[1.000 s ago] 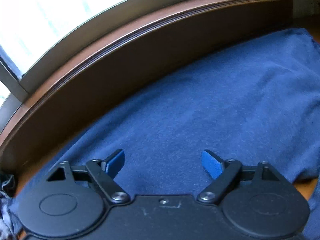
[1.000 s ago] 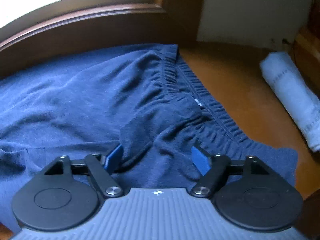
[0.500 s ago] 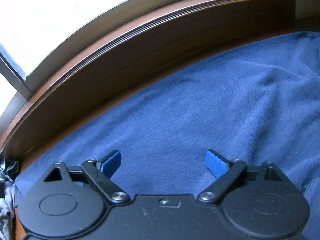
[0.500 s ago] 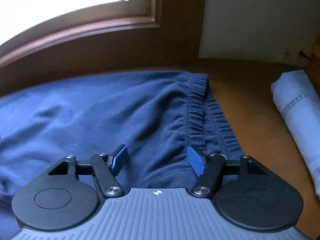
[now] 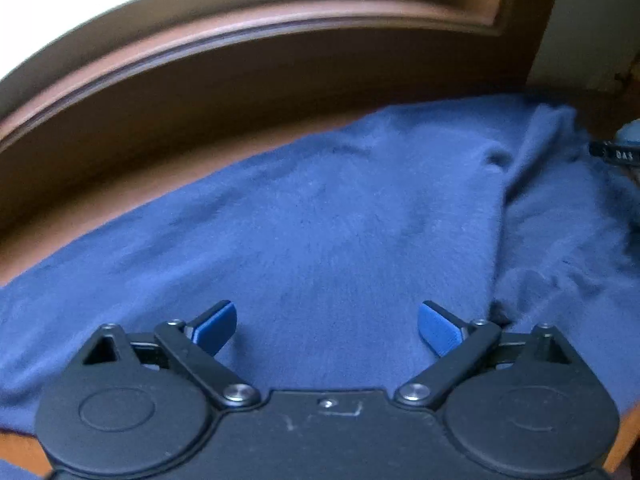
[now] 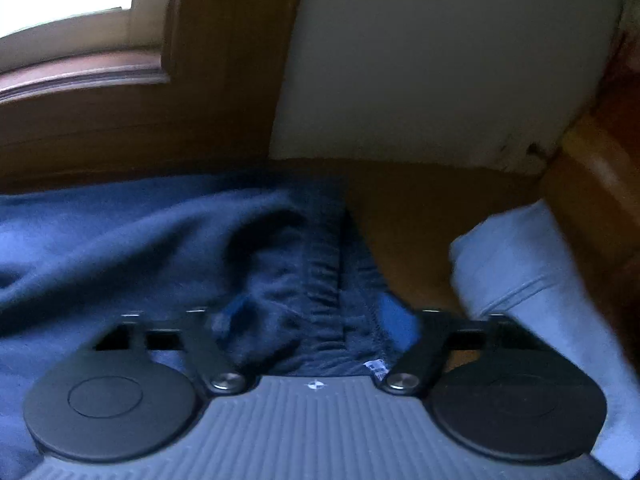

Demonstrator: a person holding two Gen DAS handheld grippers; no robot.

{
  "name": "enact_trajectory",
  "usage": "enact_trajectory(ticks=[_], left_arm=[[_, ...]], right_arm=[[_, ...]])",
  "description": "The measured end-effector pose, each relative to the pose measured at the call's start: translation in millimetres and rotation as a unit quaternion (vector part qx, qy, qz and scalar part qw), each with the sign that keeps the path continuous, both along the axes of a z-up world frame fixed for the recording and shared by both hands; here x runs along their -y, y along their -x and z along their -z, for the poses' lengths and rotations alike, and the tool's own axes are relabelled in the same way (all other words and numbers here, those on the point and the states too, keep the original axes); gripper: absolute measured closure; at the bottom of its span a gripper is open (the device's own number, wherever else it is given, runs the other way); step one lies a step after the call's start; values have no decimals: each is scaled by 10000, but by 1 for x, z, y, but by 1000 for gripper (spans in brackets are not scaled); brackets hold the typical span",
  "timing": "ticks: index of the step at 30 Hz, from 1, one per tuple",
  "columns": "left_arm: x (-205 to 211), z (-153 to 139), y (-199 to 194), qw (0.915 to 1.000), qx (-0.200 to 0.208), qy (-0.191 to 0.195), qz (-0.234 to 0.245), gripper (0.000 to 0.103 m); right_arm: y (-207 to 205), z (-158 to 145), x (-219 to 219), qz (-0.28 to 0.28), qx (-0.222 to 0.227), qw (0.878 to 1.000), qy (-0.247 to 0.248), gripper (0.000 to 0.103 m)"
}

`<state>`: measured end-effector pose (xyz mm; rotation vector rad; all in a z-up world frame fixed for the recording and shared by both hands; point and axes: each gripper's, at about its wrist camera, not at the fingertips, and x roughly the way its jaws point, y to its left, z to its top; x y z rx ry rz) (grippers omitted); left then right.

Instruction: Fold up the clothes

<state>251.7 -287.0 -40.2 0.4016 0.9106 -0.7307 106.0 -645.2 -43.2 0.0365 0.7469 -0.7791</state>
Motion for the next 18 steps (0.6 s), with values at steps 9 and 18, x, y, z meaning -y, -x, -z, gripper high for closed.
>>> enact_trajectory(ticks=[9, 18], left_arm=[[-160, -31, 30, 9919, 831, -313, -909, 6], [-297, -40, 5, 9716, 1047, -410, -2082, 6]], right_arm=[[-7, -40, -173, -1541, 598, 9851, -466, 25], [-55, -7, -302, -2758, 367, 9568, -842, 25]])
